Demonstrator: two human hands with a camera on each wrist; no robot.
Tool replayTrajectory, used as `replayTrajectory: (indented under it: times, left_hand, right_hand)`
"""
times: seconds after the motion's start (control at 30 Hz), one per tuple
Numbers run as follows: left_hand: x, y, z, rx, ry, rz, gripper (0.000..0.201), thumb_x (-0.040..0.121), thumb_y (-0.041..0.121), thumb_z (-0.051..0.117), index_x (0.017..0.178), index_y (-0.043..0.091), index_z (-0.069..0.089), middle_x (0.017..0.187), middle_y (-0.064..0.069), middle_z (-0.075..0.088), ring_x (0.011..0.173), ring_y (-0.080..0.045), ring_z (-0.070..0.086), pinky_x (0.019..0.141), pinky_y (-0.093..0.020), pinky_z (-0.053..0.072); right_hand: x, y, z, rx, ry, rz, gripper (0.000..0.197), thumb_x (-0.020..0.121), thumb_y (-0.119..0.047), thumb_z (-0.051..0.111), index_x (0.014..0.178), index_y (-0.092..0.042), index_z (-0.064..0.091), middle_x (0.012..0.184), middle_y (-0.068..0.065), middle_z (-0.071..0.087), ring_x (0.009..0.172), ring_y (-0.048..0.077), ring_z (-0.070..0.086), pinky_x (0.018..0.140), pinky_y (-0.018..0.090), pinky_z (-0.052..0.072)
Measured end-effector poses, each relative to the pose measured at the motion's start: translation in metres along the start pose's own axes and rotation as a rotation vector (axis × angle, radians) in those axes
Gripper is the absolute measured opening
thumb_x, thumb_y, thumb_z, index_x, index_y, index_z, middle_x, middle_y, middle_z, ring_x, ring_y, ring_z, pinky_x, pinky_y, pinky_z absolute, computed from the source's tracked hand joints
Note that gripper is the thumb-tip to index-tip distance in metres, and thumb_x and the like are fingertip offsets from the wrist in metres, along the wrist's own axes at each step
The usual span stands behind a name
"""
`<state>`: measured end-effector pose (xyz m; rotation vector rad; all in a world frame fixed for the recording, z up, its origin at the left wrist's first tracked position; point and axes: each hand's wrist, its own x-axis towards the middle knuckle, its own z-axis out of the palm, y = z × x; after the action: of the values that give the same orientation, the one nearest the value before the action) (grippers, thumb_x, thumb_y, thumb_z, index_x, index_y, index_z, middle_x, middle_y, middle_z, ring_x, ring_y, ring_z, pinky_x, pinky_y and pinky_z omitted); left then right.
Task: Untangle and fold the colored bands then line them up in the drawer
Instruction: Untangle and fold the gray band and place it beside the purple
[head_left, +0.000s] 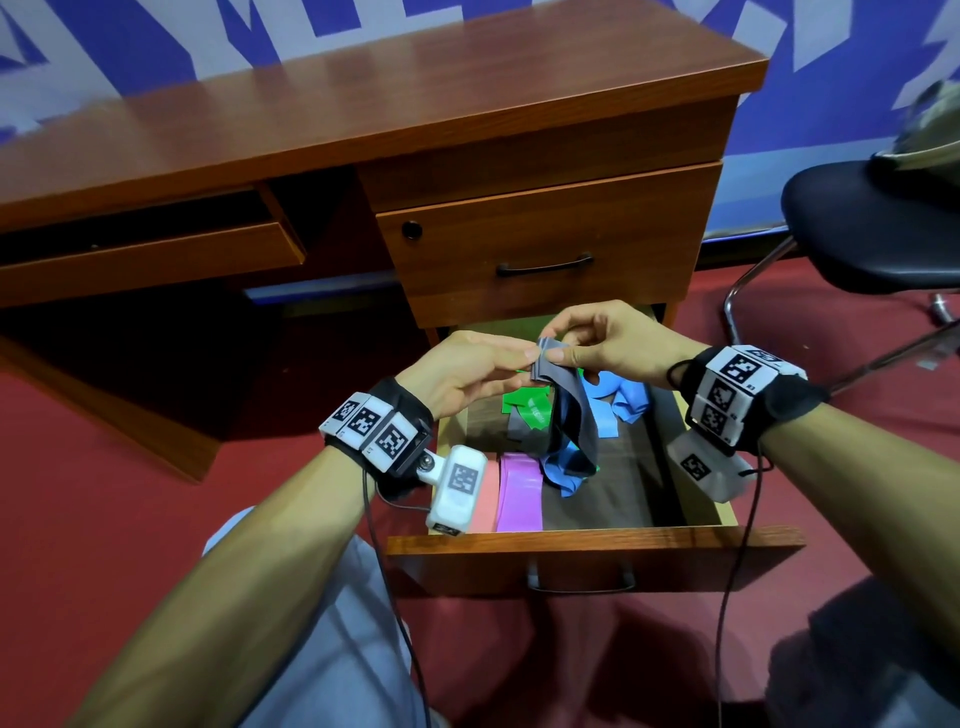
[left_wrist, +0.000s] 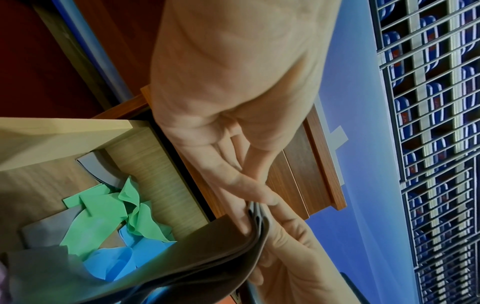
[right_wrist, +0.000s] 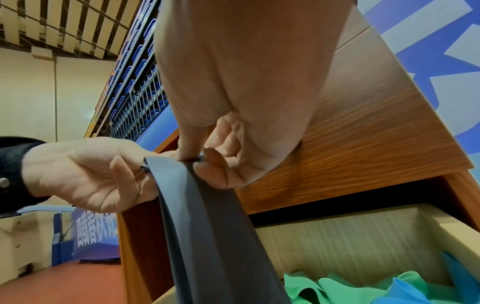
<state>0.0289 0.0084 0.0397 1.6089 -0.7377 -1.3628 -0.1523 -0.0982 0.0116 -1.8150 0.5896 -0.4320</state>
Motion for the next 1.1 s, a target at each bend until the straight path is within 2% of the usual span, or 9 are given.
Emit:
replayTrajectory:
  times: [0.1,0.17,0.3,0.47,0.53,0.63,0.7,0.9,1.1]
  left_hand:
    - [0.001,0.001,-0.001,-0.021,-0.001,0.001,0.017,0.091,0.004,0.072,0.108,0.003,0.075,0.095,-0.014,0.077,0.082,-0.016,0.072,0.06,-0.015,0.057]
    - [0.001,0.002,-0.001,-0.044,0.006,0.005,0.011,0.091,0.003,0.071,0.101,0.005,0.076,0.091,-0.013,0.077,0.077,-0.015,0.074,0.065,-0.015,0.059]
    - [-0.001,0.007,-0.001,-0.075,0.017,0.007,0.008,0.093,0.001,0.069,0.096,0.005,0.075,0.085,-0.011,0.077,0.072,-0.015,0.074,0.059,-0.015,0.058]
    - [0.0,0.005,0.0,-0.012,0.011,0.011,0.019,0.093,0.0,0.067,0.111,0.0,0.073,0.106,-0.02,0.075,0.093,-0.024,0.071,0.061,-0.016,0.059]
    - [0.0,0.004,0.0,-0.007,0.002,0.018,0.019,0.093,0.0,0.067,0.111,0.0,0.073,0.105,-0.02,0.076,0.087,-0.02,0.073,0.063,-0.016,0.058]
    - [-0.001,0.005,0.0,0.005,0.0,0.022,0.015,0.093,0.001,0.068,0.107,0.001,0.074,0.089,-0.013,0.076,0.065,-0.01,0.072,0.054,-0.013,0.054]
    - [-0.001,0.005,0.0,0.013,0.004,0.021,0.018,0.093,0.002,0.069,0.111,0.0,0.073,0.089,-0.012,0.076,0.068,-0.01,0.071,0.054,-0.013,0.053]
    - [0.0,0.004,0.0,0.017,0.003,0.02,0.024,0.093,0.005,0.071,0.116,-0.001,0.073,0.1,-0.015,0.076,0.075,-0.011,0.07,0.054,-0.013,0.052]
    - [0.001,0.004,-0.001,0.022,-0.006,0.023,0.025,0.092,0.005,0.071,0.117,-0.001,0.073,0.094,-0.012,0.076,0.067,-0.008,0.073,0.055,-0.013,0.053]
  right_hand:
    - [-0.001,-0.003,0.001,0.026,0.016,-0.026,0.019,0.091,-0.013,0.072,0.109,-0.008,0.068,0.079,0.008,0.07,0.07,0.015,0.065,0.061,0.029,0.055]
    - [0.0,-0.004,0.001,0.062,0.039,-0.038,0.02,0.091,-0.01,0.071,0.11,-0.006,0.066,0.083,0.016,0.07,0.074,0.02,0.068,0.067,0.034,0.059]
    - [0.003,-0.006,0.002,0.137,0.063,-0.06,0.021,0.09,-0.007,0.071,0.109,-0.009,0.063,0.086,0.022,0.067,0.073,0.022,0.068,0.068,0.034,0.06]
    - [0.003,-0.007,0.001,0.215,0.049,-0.034,0.029,0.089,-0.007,0.071,0.117,-0.007,0.062,0.08,0.013,0.07,0.067,0.021,0.068,0.067,0.032,0.06]
    - [0.003,-0.008,0.0,0.195,0.025,-0.024,0.034,0.089,-0.005,0.071,0.121,-0.004,0.06,0.082,0.016,0.069,0.069,0.022,0.068,0.068,0.032,0.06]
    - [0.002,-0.009,-0.001,0.195,-0.002,-0.003,0.037,0.089,-0.006,0.071,0.123,-0.002,0.06,0.087,0.022,0.065,0.079,0.032,0.064,0.071,0.035,0.06]
    - [0.002,-0.009,-0.001,0.197,-0.008,0.014,0.036,0.089,-0.005,0.07,0.124,-0.001,0.06,0.088,0.023,0.063,0.082,0.034,0.063,0.072,0.035,0.06]
    - [0.001,-0.009,-0.004,0.208,-0.024,0.03,0.031,0.091,-0.008,0.07,0.121,-0.003,0.064,0.083,0.015,0.065,0.08,0.03,0.063,0.077,0.04,0.058]
    - [-0.002,-0.012,-0.004,0.219,-0.067,0.042,0.037,0.086,-0.011,0.072,0.121,-0.002,0.064,0.079,0.013,0.066,0.068,0.017,0.067,0.065,0.026,0.057]
